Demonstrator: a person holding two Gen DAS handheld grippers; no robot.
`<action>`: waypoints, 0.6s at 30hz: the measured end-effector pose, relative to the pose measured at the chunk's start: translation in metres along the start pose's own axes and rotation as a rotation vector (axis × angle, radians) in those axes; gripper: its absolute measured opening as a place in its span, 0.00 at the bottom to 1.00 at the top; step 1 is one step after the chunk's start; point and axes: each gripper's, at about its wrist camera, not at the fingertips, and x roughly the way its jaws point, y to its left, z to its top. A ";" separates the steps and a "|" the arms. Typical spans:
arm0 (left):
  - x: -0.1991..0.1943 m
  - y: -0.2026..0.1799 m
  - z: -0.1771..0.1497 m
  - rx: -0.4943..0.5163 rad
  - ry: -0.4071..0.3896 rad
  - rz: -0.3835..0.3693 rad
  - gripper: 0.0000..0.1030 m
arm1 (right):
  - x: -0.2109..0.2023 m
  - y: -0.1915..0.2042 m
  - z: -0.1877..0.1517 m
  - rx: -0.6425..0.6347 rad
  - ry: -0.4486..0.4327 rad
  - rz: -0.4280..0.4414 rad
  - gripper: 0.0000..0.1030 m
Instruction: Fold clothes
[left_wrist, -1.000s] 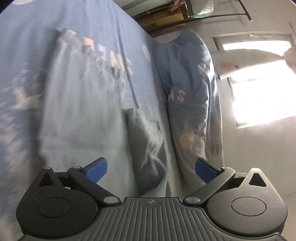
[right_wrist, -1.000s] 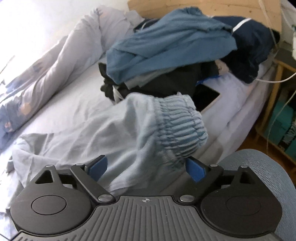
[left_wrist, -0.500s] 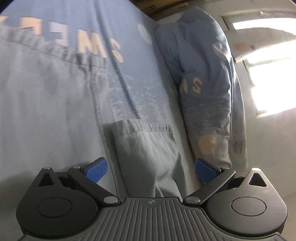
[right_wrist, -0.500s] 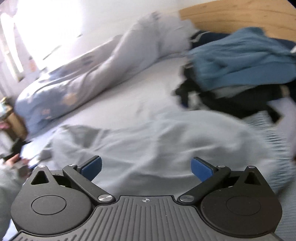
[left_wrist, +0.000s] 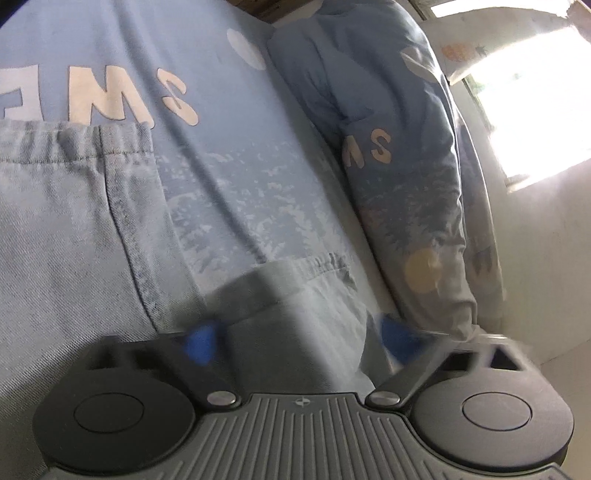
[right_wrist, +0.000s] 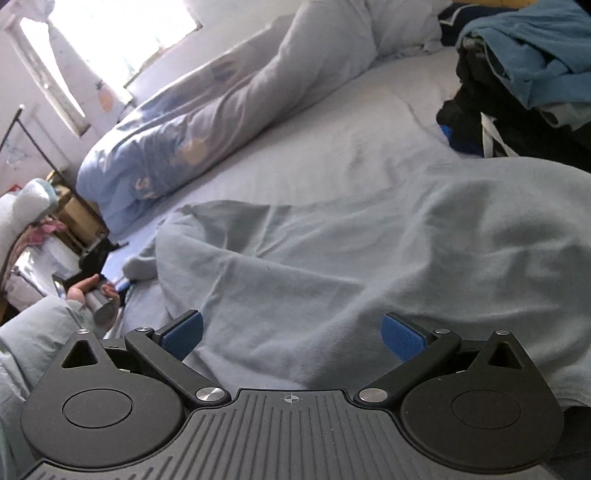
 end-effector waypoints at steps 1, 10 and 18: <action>0.000 0.002 0.000 -0.013 0.012 0.002 0.42 | 0.000 0.000 -0.001 0.000 -0.001 -0.003 1.00; -0.034 -0.025 -0.006 0.043 -0.073 -0.166 0.16 | 0.014 0.015 -0.008 -0.100 0.048 0.018 1.00; -0.108 -0.065 0.015 -0.060 -0.137 -0.271 0.16 | 0.065 0.084 -0.023 -0.508 0.073 0.065 1.00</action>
